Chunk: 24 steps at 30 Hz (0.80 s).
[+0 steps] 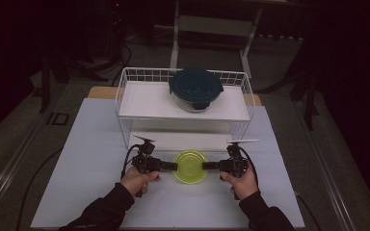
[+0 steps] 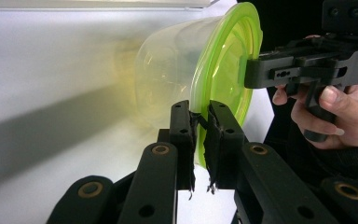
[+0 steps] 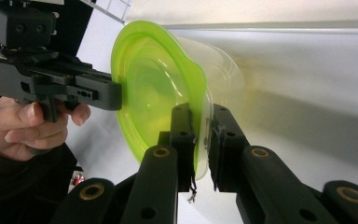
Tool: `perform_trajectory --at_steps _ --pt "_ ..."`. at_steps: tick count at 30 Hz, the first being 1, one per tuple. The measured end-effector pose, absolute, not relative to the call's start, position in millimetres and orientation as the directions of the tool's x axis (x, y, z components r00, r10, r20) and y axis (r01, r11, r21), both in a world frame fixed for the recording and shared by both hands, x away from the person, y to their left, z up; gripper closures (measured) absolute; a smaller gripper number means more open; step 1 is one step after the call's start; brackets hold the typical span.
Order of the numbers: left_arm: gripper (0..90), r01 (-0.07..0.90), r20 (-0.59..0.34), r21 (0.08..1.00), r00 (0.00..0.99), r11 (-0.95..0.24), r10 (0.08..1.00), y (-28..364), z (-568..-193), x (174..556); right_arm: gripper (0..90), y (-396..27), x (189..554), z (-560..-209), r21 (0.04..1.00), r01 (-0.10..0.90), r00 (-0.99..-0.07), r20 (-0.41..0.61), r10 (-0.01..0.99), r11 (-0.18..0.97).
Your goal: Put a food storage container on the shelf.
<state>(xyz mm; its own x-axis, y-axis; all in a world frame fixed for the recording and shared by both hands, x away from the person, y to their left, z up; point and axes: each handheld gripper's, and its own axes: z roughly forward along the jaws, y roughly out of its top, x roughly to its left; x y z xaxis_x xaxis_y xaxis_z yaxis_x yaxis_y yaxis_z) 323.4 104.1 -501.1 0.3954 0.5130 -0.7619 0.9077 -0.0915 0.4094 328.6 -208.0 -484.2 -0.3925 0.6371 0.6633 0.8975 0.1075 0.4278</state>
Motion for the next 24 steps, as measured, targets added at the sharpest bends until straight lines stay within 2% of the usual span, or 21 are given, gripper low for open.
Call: perform_trajectory --at_steps 24 --pt "81.4 0.826 -0.685 0.555 0.52 -0.096 0.51 110.4 -423.6 294.7 81.1 -204.8 301.6 -414.2 0.569 0.812 -0.516 0.598 0.613 0.129"
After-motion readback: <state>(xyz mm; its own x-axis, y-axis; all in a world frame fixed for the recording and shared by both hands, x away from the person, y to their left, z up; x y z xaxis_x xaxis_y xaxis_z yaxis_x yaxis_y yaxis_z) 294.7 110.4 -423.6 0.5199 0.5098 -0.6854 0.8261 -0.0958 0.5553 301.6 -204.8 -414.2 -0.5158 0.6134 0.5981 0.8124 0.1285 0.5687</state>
